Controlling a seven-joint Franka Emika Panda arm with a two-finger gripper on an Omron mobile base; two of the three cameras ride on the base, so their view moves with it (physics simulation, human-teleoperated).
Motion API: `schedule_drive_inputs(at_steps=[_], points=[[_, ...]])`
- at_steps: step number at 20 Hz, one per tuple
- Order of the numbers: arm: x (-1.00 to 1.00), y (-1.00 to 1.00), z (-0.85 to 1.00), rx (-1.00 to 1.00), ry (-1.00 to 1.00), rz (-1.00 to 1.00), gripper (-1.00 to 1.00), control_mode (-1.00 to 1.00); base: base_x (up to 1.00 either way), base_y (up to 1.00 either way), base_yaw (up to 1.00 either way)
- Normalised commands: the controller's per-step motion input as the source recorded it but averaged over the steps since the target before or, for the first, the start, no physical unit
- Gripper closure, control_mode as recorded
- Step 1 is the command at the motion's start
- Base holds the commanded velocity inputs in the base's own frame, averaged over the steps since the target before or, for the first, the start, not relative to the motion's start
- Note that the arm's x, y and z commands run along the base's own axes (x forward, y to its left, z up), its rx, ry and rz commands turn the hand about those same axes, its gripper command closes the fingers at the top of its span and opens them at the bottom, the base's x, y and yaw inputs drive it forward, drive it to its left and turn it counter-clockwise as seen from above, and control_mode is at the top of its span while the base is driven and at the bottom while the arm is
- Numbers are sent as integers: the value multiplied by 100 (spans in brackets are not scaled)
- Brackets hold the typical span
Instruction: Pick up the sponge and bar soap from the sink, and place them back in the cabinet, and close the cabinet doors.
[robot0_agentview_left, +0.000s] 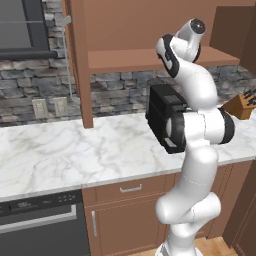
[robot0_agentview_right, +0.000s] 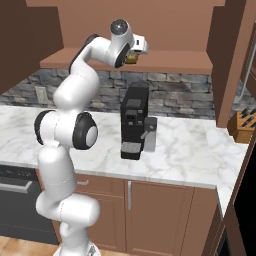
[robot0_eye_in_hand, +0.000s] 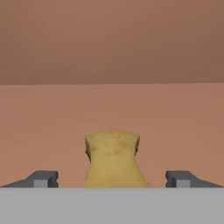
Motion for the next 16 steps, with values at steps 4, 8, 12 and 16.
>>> schedule_drive_inputs(at_steps=[4, 8, 12, 16], points=[[-38, 0, 0, 0, -8, 0, -100, -100, 0, 0, 0], [-48, 0, 0, 0, -14, 0, -100, -100, 0, 0, 0], [-63, 0, 0, 0, -14, 0, -100, -100, 0, 0, 0], [-88, 0, 10, -1, -4, 0, -100, -100, 0, 0, 0]])
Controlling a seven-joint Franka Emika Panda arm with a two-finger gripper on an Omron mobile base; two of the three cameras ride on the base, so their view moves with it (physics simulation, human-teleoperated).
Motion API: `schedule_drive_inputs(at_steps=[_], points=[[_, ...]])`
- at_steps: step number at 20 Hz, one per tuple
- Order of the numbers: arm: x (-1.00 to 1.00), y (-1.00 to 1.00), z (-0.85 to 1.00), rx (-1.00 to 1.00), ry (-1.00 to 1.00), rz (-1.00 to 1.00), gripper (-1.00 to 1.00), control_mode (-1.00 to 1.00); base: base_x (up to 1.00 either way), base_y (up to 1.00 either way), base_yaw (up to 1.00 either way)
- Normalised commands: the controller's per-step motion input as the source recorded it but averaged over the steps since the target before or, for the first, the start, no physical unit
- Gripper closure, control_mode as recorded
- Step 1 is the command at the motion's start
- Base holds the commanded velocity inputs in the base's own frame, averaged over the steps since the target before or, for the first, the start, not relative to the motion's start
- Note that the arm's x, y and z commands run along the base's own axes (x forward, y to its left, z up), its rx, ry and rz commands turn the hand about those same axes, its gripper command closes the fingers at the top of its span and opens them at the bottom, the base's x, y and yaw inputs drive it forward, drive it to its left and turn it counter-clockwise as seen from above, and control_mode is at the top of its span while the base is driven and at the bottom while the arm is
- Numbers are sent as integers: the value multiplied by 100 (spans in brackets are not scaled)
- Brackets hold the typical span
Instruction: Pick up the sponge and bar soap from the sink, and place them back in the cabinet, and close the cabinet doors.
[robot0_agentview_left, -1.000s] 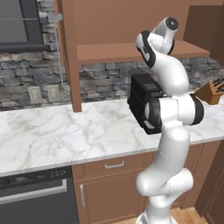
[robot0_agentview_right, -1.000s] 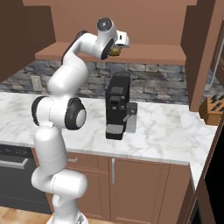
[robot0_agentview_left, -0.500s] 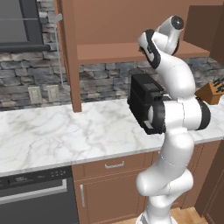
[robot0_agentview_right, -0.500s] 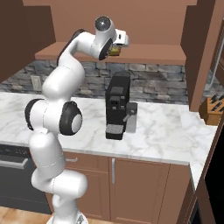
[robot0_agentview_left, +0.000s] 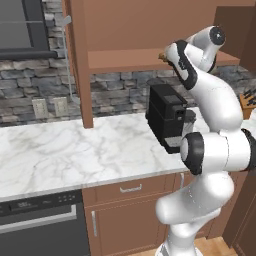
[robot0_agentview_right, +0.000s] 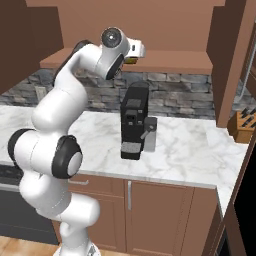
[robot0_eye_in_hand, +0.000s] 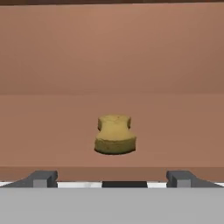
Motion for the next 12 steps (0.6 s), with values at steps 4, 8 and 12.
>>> schedule_drive_inputs(at_steps=[4, 8, 12], points=[[-75, 0, 23, -1, 0, -3, -100, -100, 0, 0, 0], [-68, 0, 27, 0, 5, -7, -100, -100, 0, 0, 0], [-74, 0, 14, 0, 7, -5, -100, -100, 0, 0, 0]])
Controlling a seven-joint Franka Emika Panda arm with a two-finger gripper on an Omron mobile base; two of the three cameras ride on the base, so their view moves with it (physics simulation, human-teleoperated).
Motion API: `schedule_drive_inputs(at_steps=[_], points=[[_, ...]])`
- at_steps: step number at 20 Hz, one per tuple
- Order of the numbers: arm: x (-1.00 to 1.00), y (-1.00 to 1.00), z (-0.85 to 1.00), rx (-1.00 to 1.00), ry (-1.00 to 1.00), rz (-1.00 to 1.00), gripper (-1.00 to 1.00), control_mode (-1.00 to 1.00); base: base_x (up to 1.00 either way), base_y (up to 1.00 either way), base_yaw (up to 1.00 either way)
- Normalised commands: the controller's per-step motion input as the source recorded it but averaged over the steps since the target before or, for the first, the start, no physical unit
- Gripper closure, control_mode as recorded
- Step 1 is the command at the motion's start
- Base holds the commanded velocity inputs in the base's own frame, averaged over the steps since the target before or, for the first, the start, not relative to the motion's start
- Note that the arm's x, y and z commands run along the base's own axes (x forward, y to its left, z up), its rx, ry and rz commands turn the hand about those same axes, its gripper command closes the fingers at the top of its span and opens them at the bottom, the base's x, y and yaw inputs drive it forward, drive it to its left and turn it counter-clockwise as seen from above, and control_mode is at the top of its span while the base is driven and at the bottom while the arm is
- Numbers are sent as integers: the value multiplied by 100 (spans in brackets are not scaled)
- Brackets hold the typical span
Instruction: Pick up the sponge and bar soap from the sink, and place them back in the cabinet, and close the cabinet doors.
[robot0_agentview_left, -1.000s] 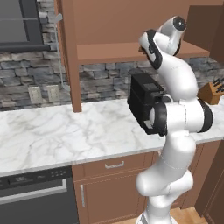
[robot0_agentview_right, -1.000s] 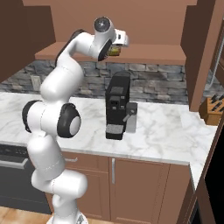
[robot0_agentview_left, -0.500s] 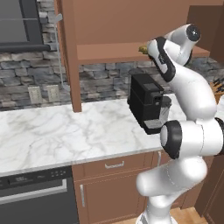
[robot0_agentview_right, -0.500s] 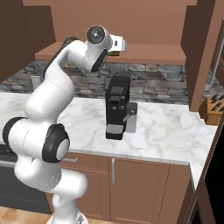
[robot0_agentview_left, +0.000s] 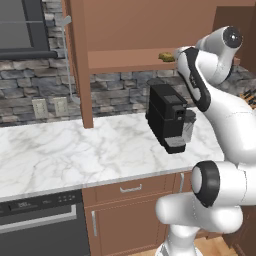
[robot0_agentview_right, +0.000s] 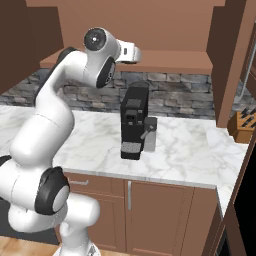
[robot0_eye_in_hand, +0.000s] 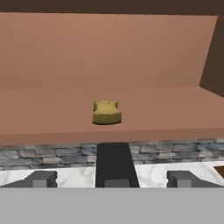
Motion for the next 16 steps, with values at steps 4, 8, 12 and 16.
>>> schedule_drive_inputs(at_steps=[4, 8, 12, 16], points=[[-89, 0, 0, 0, 5, -1, -100, -100, 0, 0, 0], [-84, 0, 0, 0, 6, 0, -100, -100, 0, 0, 0], [-82, 0, 0, 0, 3, 0, -100, -100, 0, 0, 0], [-72, 0, 0, 0, 4, 0, -100, -100, 0, 0, 0]])
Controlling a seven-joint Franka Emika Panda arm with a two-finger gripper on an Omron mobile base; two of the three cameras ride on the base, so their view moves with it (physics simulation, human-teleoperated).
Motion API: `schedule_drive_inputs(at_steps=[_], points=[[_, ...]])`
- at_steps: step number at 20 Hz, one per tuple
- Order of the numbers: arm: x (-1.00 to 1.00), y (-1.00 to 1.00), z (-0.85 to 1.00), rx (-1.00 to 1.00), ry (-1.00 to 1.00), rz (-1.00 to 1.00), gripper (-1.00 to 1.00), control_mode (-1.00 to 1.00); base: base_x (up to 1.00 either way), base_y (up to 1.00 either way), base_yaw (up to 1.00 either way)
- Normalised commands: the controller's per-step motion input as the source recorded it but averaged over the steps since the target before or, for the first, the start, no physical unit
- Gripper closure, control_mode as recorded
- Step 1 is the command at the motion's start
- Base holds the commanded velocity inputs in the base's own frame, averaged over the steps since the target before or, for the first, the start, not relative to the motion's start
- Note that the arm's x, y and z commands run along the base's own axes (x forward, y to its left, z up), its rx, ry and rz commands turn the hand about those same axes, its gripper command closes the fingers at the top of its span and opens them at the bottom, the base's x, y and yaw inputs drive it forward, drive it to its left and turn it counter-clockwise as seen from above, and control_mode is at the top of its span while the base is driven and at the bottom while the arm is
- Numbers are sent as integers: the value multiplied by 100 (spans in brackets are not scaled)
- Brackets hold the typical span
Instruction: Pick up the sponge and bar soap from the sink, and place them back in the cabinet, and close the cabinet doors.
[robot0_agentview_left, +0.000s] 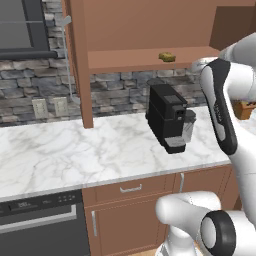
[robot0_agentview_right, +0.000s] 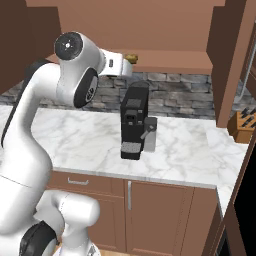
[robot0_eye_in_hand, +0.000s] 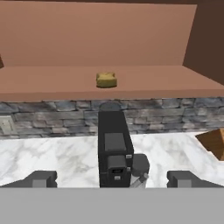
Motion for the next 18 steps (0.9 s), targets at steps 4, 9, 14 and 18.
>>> schedule_drive_inputs(at_steps=[4, 9, 14, 18], points=[[-67, 0, 1, 0, 7, 0, -100, -100, 0, 0, 0], [-56, 0, 2, 0, 9, 0, -100, -100, 0, 0, 0], [-46, 0, 7, 0, 11, 0, -100, -100, 0, 0, 0], [-23, 2, 4, 0, 7, 0, -100, -100, 0, 0, 0]])
